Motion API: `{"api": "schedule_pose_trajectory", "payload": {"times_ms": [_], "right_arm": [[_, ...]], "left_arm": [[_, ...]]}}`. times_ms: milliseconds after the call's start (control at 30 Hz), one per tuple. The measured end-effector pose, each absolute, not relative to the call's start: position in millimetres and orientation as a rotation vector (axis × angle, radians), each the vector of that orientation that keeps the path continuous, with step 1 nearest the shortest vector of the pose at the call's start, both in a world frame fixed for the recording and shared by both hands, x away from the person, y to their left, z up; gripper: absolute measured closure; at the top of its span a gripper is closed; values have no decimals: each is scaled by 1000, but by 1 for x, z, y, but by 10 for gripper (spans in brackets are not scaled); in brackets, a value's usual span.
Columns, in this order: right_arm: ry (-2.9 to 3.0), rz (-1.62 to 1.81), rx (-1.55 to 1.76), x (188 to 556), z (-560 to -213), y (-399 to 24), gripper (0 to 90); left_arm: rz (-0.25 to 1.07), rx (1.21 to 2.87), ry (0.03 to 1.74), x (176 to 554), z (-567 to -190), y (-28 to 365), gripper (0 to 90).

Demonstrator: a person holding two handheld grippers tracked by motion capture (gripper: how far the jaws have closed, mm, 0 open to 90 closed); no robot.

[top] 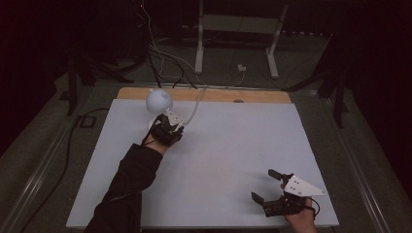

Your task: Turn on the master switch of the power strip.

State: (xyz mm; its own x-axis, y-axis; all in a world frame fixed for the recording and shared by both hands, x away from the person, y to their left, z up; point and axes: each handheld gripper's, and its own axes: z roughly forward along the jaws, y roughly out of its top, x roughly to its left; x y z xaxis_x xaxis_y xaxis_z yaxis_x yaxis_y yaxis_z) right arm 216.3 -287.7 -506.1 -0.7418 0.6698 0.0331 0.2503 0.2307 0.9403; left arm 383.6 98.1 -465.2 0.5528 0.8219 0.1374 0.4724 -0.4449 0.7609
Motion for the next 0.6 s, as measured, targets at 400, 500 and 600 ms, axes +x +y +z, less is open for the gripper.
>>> {"api": "schedule_pose_trajectory", "payload": {"times_ms": [400,500,600], "right_arm": [[2131,1517,847,216,-506,-287,1],[2131,1517,846,216,-506,-287,0],[2131,1518,846,216,-506,-287,0]], "left_arm": [[504,2138,1032,379,-459,96,188],[426,2154,1013,379,-460,99,50],[355,2166,976,377,-460,103,10]]}}
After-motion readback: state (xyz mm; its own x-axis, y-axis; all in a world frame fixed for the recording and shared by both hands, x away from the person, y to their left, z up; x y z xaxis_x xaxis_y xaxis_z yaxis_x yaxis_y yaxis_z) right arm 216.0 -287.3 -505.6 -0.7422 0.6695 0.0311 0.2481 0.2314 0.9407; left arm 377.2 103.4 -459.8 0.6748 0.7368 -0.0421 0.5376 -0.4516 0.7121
